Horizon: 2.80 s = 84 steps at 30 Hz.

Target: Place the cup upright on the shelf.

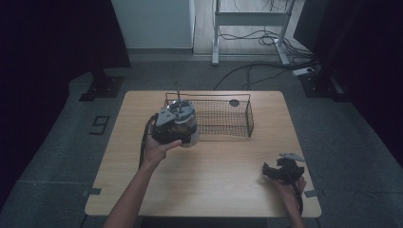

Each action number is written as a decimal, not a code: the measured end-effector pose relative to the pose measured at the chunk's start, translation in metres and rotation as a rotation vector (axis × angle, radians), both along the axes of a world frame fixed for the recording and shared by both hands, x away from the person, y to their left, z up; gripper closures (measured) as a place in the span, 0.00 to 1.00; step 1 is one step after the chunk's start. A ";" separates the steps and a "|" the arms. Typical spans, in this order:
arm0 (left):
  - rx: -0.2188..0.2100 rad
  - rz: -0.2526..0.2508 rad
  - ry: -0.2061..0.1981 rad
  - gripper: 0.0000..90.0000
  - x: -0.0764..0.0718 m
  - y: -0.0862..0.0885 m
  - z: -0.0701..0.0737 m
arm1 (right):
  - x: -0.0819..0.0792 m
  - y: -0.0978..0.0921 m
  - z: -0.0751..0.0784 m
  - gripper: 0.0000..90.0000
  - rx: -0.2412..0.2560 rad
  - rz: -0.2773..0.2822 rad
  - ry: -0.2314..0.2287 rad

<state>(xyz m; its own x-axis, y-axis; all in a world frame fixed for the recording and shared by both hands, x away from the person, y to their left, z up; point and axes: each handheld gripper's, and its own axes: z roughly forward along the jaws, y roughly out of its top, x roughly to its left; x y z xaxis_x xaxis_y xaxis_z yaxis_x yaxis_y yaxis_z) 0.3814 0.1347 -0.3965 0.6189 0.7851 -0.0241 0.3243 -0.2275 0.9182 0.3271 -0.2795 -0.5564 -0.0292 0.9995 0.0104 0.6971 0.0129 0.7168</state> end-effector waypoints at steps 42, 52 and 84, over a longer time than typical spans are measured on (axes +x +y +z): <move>-0.008 0.023 0.025 0.04 0.045 0.000 0.005 | 0.000 0.000 0.000 0.01 -0.002 0.002 -0.003; -0.001 0.046 0.018 0.04 0.058 0.002 0.009 | 0.000 0.000 0.000 0.01 -0.002 0.002 -0.003; 0.044 0.072 0.040 0.04 0.100 -0.006 0.008 | 0.000 0.000 0.000 0.01 0.000 0.001 -0.001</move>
